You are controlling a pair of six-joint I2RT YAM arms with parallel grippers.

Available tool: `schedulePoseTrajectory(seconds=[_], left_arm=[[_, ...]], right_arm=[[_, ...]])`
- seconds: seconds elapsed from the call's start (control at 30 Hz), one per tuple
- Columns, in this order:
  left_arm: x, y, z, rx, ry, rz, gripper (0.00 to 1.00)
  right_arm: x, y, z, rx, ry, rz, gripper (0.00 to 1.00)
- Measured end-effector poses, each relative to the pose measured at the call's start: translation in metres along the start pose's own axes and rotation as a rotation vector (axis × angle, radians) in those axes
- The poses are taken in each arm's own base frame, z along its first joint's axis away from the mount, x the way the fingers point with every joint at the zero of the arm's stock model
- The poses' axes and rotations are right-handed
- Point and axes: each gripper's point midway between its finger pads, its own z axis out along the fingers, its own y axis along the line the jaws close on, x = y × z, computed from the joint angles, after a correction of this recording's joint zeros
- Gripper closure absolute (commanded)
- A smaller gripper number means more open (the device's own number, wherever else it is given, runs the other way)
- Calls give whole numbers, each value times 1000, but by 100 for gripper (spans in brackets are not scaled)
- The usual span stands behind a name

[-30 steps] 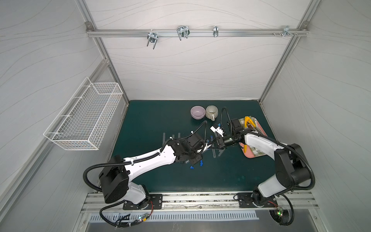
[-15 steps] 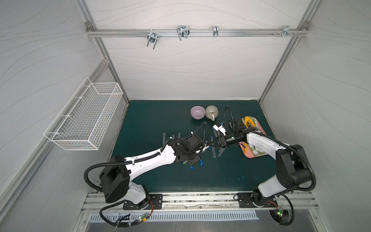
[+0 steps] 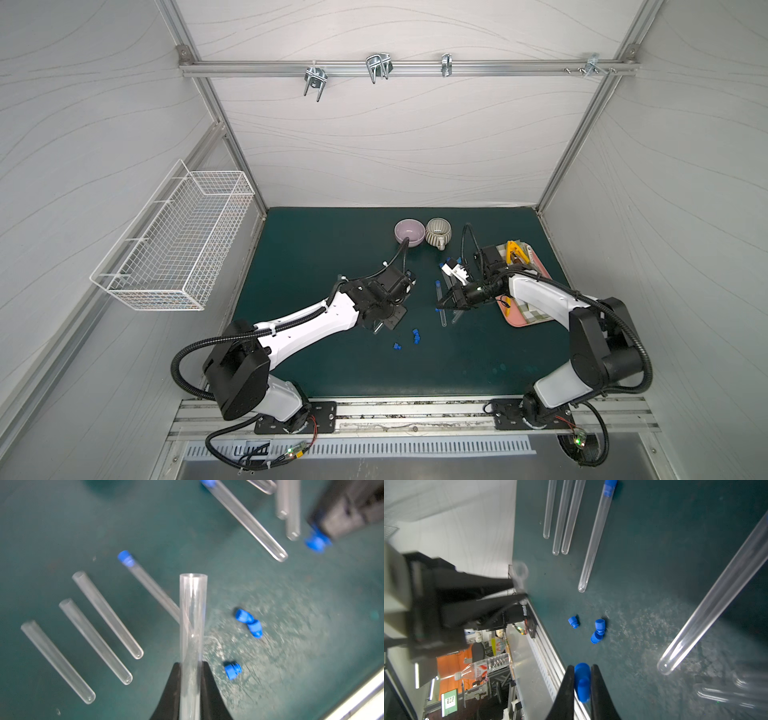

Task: Remove stoppers from test tubes
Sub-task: Place the stopper at the center of the board, then place the test tube at the center of the board.

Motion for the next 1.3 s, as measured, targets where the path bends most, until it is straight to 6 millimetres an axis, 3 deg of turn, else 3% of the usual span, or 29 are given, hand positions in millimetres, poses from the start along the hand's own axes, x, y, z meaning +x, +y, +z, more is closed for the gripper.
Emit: schedulePoseTrajectory(seconds=[0.23, 0.43, 0.7, 1.03, 1.3], left_arm=[[-19, 37, 6, -53, -12, -299, 100], [-21, 53, 25, -83, 25, -450, 100], [-22, 56, 51, -105, 76, -524, 100], [-7, 69, 88, -167, 157, -571, 100], [1, 75, 104, -206, 189, -586, 99]], right_arm=[[23, -14, 33, 92, 119, -9, 92], [38, -28, 49, 179, 202, -6, 92], [46, -35, 56, 217, 242, -9, 91], [52, -39, 62, 218, 271, -6, 89], [54, -42, 64, 217, 282, -1, 86]])
